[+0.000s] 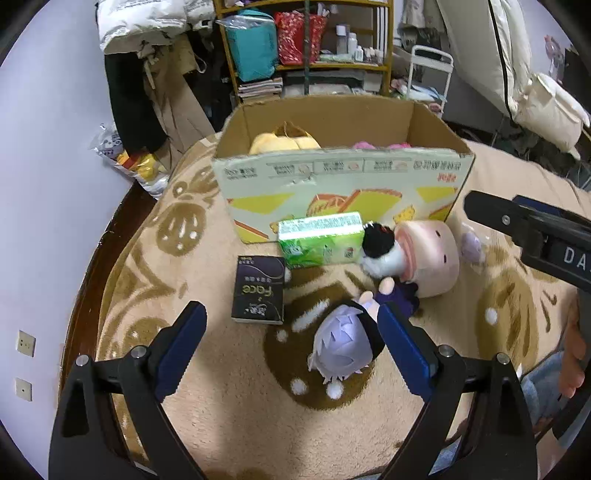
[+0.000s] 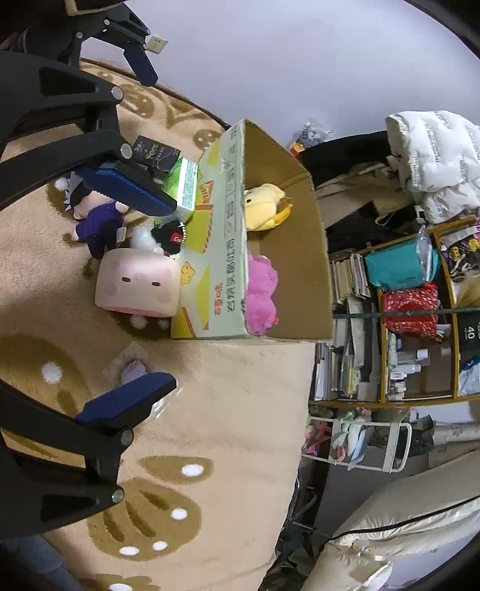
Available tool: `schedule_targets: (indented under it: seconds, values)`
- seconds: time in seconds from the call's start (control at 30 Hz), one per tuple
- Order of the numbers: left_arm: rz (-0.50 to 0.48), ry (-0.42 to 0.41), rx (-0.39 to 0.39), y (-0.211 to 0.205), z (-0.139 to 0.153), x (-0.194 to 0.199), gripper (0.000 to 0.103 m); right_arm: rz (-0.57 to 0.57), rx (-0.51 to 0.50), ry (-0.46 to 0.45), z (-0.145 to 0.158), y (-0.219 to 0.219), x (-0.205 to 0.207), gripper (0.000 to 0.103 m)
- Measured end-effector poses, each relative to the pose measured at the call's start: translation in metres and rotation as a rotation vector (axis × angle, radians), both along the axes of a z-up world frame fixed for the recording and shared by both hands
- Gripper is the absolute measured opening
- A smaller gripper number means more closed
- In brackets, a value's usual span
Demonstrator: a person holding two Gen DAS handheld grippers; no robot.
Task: Organize soft objects
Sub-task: 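Move the left gripper to the white-haired doll while the right gripper approaches the pink-and-white square plush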
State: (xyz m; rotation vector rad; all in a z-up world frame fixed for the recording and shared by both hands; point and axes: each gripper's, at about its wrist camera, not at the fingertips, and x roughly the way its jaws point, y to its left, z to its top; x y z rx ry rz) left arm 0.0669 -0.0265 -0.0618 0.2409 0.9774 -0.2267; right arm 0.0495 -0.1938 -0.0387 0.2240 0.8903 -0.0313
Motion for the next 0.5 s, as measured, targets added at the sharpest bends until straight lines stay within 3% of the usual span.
schedule_targets:
  seconds: [0.5]
  values:
    - [-0.044, 0.189, 0.016, -0.016, -0.046, 0.008, 0.093, 0.026, -0.028, 0.138, -0.045, 0.014, 0.021, 0.091]
